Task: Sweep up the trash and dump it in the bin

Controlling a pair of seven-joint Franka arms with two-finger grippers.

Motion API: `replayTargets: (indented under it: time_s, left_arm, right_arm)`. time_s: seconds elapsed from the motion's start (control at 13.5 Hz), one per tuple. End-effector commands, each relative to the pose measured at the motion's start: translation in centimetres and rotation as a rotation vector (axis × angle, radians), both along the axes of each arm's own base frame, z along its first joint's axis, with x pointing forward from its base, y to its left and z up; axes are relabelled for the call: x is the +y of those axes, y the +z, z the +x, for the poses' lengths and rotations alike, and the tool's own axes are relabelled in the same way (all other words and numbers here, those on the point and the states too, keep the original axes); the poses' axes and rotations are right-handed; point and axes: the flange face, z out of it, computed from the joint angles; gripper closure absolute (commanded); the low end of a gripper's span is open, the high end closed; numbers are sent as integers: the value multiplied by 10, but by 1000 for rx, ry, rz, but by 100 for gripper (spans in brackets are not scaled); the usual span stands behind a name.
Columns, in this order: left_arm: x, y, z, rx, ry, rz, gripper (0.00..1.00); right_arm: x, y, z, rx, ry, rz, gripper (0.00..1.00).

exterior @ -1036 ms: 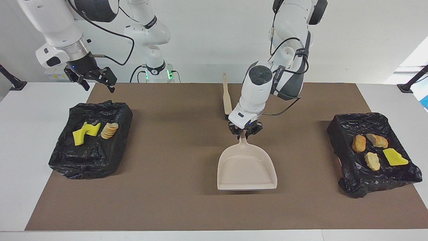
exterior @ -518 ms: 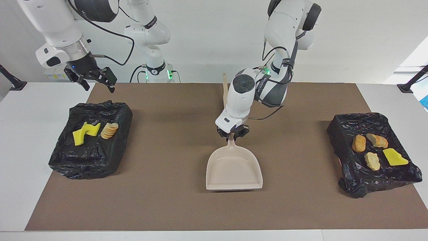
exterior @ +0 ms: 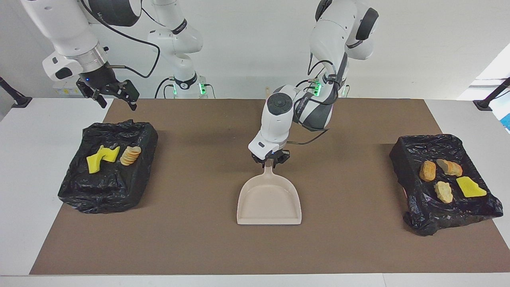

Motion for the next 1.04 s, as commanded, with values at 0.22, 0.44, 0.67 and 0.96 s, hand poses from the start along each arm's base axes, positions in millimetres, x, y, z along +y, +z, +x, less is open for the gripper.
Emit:
replayTargets:
  time_s: [0.22,0.44,0.67,0.96]
  left_arm:
    - [54,71,1,-36,52,23,0]
    - [111,121,-1,-40,50,75,0]
    - [192,197,-12,-63,-62,76,0]
    - [281,268,-28,-64,-150,75,0]
  right_arm:
    - [1,0,-6,2,-12,18,0]
    - [2,0,-6,2,-12,20,0]
    - [2,0,-6,2,-12,20,0]
    - [1,0,-6,2,-11,18,0]
